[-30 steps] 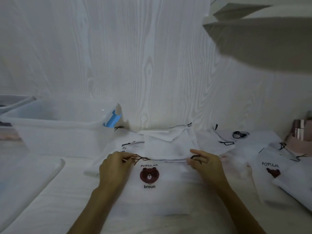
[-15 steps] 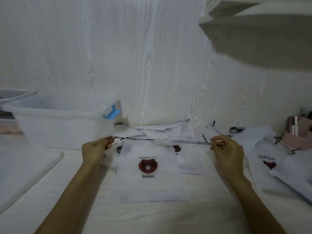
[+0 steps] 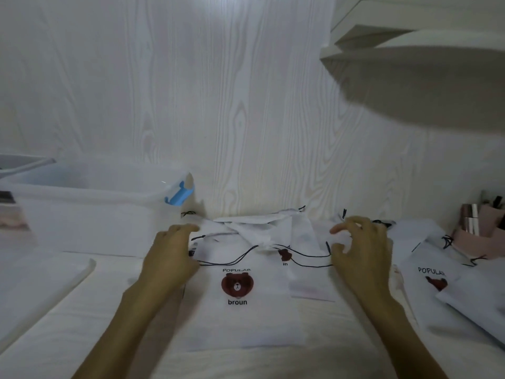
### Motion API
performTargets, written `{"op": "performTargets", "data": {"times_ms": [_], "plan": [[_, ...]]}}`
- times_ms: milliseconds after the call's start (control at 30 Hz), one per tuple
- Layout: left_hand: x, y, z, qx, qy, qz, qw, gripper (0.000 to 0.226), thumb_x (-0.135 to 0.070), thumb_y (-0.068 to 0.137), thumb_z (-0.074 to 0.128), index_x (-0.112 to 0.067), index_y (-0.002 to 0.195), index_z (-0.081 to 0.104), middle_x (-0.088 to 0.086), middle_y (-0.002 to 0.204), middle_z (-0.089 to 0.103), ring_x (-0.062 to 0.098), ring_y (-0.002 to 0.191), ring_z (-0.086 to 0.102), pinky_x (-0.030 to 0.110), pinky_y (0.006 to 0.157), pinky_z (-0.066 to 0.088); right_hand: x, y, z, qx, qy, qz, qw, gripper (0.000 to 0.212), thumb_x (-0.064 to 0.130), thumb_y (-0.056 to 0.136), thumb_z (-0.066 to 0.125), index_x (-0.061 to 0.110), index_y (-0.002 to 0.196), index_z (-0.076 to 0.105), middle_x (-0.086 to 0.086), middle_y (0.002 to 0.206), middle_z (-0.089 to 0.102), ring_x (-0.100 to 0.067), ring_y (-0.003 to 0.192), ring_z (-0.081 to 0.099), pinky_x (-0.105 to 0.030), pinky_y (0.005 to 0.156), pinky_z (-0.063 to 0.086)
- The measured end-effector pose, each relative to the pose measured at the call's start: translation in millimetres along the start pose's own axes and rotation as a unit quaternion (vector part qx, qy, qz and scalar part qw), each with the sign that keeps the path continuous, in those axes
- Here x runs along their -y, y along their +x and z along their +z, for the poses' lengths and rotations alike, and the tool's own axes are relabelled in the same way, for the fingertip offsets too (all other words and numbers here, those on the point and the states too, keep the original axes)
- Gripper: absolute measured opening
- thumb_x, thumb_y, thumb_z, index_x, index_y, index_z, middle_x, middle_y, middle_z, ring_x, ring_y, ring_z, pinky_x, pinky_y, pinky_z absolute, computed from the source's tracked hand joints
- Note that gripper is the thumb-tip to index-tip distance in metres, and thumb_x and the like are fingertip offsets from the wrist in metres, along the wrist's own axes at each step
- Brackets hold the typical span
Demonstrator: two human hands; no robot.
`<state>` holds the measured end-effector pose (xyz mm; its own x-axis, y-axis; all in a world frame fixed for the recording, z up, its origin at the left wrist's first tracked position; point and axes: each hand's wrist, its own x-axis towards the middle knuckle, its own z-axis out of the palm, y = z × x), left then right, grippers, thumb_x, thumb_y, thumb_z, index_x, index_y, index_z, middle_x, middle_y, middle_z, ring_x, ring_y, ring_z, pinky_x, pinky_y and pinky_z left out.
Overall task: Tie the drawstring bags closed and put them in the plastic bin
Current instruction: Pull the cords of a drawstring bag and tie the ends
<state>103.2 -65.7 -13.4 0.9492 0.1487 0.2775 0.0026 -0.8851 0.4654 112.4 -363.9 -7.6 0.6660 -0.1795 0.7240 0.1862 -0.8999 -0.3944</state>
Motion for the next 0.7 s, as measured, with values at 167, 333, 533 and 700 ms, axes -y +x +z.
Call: {"op": "performTargets", "data": {"times_ms": [167,333,533,700], "plan": [[-61,-8,26,0.195,-0.274,-0.029,0.941,0.029,-0.039,0.094,0.052,-0.018,0.097,0.071,-0.006,0.087,0.072,0.004,0.068,0.066,0.015,0.053,0.045,32,-17,28,0.223,0.049,0.033,0.973,0.029,0.041,0.083,0.067,0.024,0.105,0.058,0.01,0.105,0.055,-0.005,0.089,0.049,-0.021,0.07,0.035],[-75,-6,57,0.154,-0.406,-0.099,0.895,0.034,-0.04,0.099,0.04,-0.018,0.081,0.06,0.0,0.073,0.07,0.006,0.055,0.064,0.014,0.043,0.042,42,-23,44,0.227,0.073,0.014,0.971,0.019,0.039,0.089,0.06,0.02,0.087,0.063,0.007,0.079,0.065,-0.005,0.07,0.057,-0.022,0.064,0.047],[-71,-12,57,-0.051,-0.535,-0.141,0.832,0.012,-0.029,0.087,0.066,-0.02,0.08,0.069,-0.008,0.075,0.069,-0.003,0.059,0.065,0.013,0.051,0.05,47,-26,35,0.107,0.07,-0.121,0.984,0.017,0.035,0.089,0.062,0.018,0.088,0.067,0.004,0.068,0.068,-0.008,0.057,0.059,-0.021,0.054,0.048],[-74,-21,47,-0.101,-0.627,-0.133,0.761,0.013,-0.026,0.088,0.065,-0.027,0.077,0.069,-0.009,0.081,0.069,0.0,0.079,0.064,0.009,0.058,0.051,62,-27,28,0.082,0.1,-0.147,0.981,0.023,0.031,0.088,0.064,0.021,0.109,0.064,0.016,0.045,0.036,0.002,0.039,0.037,-0.009,0.043,0.031]]}}
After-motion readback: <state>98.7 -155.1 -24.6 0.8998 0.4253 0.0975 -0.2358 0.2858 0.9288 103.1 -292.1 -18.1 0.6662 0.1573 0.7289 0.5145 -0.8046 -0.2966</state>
